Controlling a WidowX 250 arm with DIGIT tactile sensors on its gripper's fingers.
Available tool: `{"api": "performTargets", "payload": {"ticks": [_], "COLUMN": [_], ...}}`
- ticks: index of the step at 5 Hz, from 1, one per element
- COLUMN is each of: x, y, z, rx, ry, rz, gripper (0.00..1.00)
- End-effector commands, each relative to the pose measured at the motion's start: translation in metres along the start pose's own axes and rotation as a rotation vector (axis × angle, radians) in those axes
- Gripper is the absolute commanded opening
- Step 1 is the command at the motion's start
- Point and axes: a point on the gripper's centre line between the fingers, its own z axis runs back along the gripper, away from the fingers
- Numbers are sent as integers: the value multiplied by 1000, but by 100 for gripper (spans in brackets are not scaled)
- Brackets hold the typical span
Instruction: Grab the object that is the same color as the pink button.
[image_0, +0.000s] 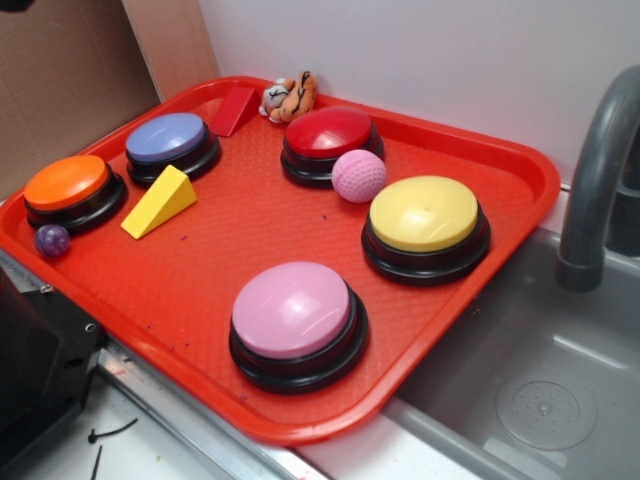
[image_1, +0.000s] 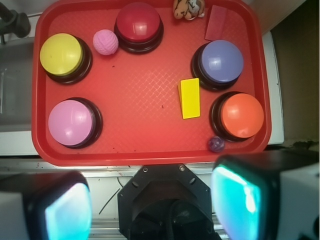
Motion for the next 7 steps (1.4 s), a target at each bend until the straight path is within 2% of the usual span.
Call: {"api": "performTargets", "payload": {"ticks": [1, 2, 3, 4, 5, 6, 7], "x": [0, 8, 28, 59, 86, 104, 119], "y": [0, -1, -5, -9, -14, -20, -30], "z": [0, -5, -18, -48, -71, -89, -112], "rx": [0, -60, -30, 3, -42, -30, -45], "ry": [0, -49, -27, -20, -54, -101, -114], "rz": [0, 161, 326, 573, 783, 972, 1070], "gripper": [100, 100, 100, 100, 100, 100, 100]}}
